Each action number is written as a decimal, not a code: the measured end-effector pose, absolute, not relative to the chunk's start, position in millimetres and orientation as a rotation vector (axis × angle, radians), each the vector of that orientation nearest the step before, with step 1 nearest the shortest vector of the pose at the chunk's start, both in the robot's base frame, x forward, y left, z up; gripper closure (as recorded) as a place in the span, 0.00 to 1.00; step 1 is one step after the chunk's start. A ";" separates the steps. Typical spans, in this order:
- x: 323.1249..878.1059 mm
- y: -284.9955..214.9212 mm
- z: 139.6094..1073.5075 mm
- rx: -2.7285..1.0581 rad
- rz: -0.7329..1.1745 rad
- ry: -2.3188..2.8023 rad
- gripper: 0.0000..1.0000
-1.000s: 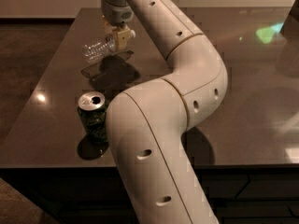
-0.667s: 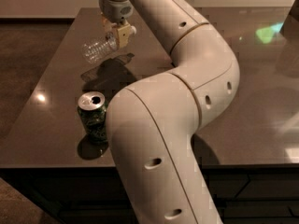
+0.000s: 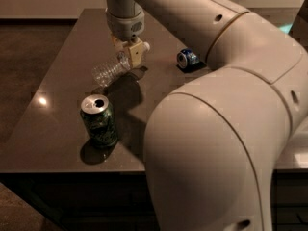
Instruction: Move water bottle near green can
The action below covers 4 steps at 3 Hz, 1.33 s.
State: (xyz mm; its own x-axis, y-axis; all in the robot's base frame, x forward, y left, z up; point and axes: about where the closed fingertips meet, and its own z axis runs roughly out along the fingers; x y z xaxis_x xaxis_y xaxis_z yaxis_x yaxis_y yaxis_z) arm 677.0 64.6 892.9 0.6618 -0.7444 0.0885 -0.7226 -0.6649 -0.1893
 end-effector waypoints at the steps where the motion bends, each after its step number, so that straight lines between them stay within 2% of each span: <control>1: 678.5 65.4 893.9 -2.731 -0.243 1.213 1.00; 2: 673.3 64.5 894.0 -2.726 -0.246 1.227 1.00; 4: 626.3 61.5 895.3 -2.732 -0.242 1.259 1.00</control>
Offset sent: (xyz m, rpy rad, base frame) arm -0.0335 -0.0087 0.0037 -0.0137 0.0040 -0.0541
